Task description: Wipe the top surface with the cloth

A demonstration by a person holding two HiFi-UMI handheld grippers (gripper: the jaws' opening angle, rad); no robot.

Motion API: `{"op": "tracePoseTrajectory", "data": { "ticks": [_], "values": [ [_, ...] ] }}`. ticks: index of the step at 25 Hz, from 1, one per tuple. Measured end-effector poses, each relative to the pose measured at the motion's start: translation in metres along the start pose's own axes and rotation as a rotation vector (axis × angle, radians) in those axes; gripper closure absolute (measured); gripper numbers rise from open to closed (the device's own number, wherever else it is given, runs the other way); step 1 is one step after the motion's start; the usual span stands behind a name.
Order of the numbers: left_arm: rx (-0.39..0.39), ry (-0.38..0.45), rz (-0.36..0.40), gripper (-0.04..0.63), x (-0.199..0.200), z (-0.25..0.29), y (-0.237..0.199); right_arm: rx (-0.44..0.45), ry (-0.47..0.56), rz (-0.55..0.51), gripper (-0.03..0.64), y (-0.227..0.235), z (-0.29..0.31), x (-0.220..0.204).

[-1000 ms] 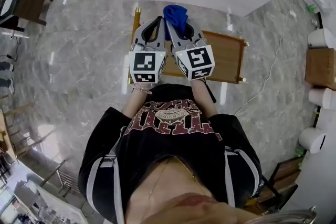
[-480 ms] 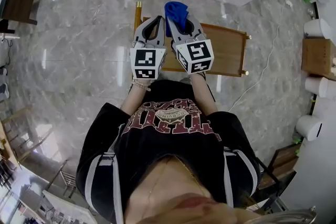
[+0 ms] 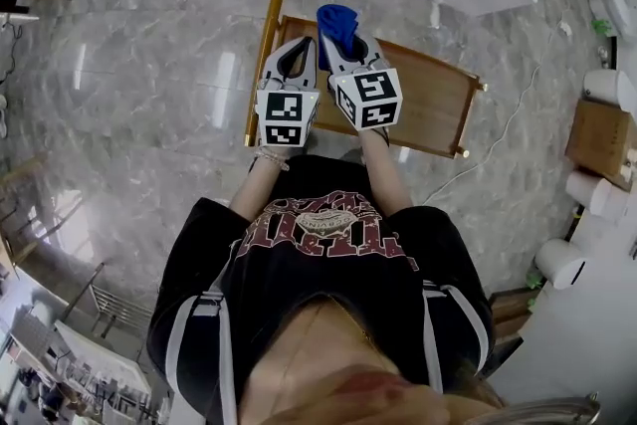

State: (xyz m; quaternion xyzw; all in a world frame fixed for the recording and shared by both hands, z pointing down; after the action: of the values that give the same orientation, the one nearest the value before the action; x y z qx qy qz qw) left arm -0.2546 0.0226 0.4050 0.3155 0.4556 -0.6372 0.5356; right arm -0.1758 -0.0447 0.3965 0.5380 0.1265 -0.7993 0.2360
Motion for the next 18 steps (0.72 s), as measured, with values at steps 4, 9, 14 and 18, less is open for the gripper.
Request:
{"op": "tracePoseTrajectory", "data": {
  "ticks": [4, 9, 14, 18],
  "values": [
    [0.047, -0.072, -0.026, 0.546, -0.030, 0.009, -0.008, 0.045, -0.063, 0.011, 0.561, 0.003, 0.018, -0.027],
    [0.097, -0.137, -0.057, 0.545, -0.059, 0.023, -0.023, 0.085, -0.116, 0.031, 0.561, 0.010, 0.047, -0.054],
    [0.134, -0.212, -0.090, 0.545, -0.093, 0.033, -0.034, 0.124, -0.189, 0.050, 0.561, 0.009, 0.084, -0.085],
    [0.153, -0.295, -0.123, 0.545, -0.125, 0.034, -0.038, 0.161, -0.255, 0.071, 0.561, 0.004, 0.113, -0.108]
  ]
}}
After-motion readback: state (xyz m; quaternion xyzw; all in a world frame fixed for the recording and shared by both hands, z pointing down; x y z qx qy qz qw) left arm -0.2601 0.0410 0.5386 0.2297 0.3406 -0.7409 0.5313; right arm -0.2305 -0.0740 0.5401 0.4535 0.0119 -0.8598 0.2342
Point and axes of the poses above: the fingertips, and each gripper's own axes: z forward along the fingers, y to its right, x out of its top, the point moved 7 cm from there along -z, backward along the fingers, and after that the axes turned 5 degrees about -z, right-handed, at the moved point
